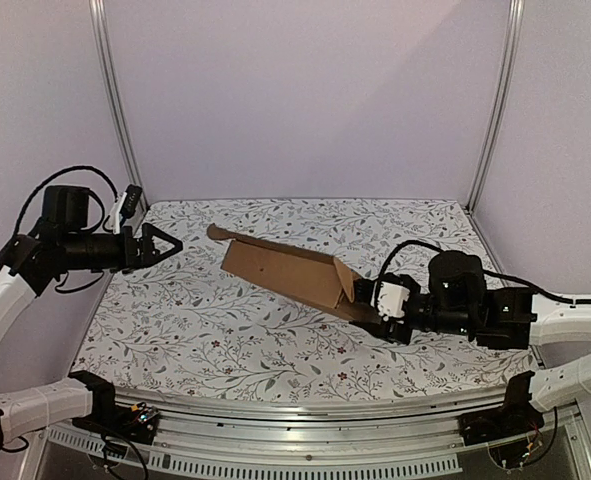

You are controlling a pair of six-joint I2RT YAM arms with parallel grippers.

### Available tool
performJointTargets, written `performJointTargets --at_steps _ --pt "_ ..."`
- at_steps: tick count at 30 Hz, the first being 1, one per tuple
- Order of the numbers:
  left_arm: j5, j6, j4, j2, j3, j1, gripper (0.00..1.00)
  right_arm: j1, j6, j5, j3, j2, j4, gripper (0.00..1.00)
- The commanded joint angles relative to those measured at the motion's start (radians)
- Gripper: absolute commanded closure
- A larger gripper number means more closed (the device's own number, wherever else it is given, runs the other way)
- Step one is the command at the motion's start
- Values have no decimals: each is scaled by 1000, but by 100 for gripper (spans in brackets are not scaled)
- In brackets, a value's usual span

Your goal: Fold the paper box

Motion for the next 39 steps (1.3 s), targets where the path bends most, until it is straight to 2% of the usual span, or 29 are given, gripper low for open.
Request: performJointTargets --at_steps 1,6,10,16,21,23,30,39 --pt "76 16 70 5 -38 10 1 -129 214 -411 48 52 51 51" --pt "105 45 57 32 -43 10 1 -241 330 -676 45 124 136 51" --pt "110 54 58 41 -40 8 0 -304 405 -811 5 162 242 52" --pt "137 53 86 80 -39 -2 1 -321 422 -922 -5 210 267 51" --pt "127 90 90 103 -17 -13 3 -325 430 -958 -10 224 269 51" --pt "138 98 90 116 -7 -14 9 -325 431 -956 -17 220 269 51" --pt "211 107 86 147 9 -30 43 -327 421 -917 -36 205 269 50" --pt "228 99 119 162 16 -84 72 -326 418 -905 -38 226 279 51"
